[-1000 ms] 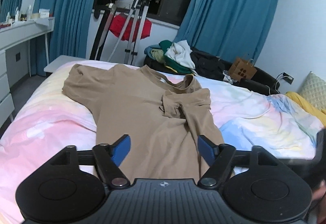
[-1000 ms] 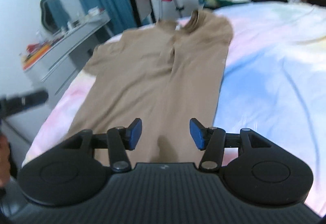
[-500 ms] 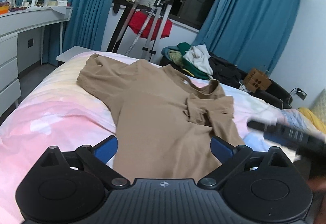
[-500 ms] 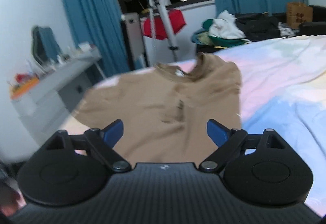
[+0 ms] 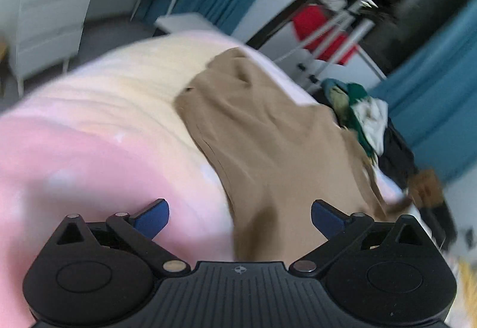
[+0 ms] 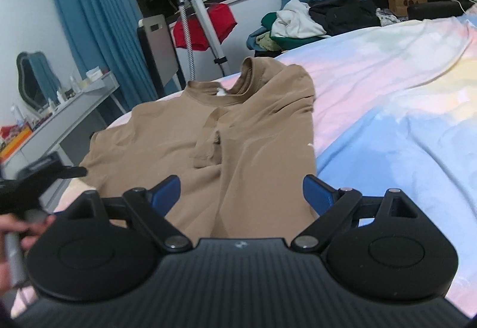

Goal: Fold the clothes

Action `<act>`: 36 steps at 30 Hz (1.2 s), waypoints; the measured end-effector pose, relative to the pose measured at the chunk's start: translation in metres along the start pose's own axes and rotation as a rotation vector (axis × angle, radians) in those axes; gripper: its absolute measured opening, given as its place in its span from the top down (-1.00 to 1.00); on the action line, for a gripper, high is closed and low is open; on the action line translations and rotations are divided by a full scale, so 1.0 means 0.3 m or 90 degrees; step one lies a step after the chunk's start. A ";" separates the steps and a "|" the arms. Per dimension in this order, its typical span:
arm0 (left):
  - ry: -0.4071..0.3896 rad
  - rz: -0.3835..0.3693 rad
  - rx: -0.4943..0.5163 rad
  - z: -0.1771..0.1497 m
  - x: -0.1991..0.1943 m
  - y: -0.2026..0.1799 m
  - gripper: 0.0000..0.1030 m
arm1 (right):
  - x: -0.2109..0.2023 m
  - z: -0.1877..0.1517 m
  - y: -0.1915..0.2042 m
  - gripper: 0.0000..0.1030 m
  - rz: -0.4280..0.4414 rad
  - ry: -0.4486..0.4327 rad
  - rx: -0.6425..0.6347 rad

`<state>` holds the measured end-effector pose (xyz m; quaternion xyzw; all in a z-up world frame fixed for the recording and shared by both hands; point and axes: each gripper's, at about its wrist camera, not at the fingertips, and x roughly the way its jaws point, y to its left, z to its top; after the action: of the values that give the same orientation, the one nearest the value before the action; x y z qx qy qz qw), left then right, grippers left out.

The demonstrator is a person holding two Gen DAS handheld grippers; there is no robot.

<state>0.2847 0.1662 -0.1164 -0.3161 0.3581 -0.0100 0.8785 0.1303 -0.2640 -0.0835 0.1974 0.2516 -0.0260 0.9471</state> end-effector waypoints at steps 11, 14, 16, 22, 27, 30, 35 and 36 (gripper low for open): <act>-0.121 0.036 0.108 0.202 0.290 -0.149 -0.82 | 0.103 0.015 -0.116 -0.76 -0.001 0.029 0.089; -0.130 0.090 0.180 0.193 0.360 -0.230 -0.79 | 0.131 0.010 -0.123 -0.76 -0.004 0.032 0.089; -0.138 0.141 0.263 0.159 0.400 -0.298 -0.43 | 0.144 0.007 -0.123 -0.76 -0.014 0.032 0.077; -0.160 0.253 0.421 0.076 0.422 -0.442 0.68 | 0.129 0.013 -0.130 -0.76 -0.021 0.024 0.073; -0.220 0.258 0.468 0.039 0.315 -0.586 0.77 | 0.069 0.038 -0.135 -0.76 -0.026 -0.002 0.078; -0.247 0.243 0.527 -0.019 0.248 -0.730 0.77 | 0.032 0.053 -0.143 -0.76 -0.025 -0.013 0.087; -0.241 0.186 0.651 -0.182 0.259 -0.976 0.78 | 0.001 0.069 -0.183 -0.76 -0.026 -0.019 0.112; -0.230 0.175 0.665 -0.227 0.274 -1.021 0.78 | 0.000 0.072 -0.195 -0.76 -0.027 -0.018 0.120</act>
<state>0.3666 -0.1360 -0.0323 0.2132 0.1874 -0.0170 0.9587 0.1318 -0.3261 -0.0875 0.2800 0.2385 -0.0724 0.9271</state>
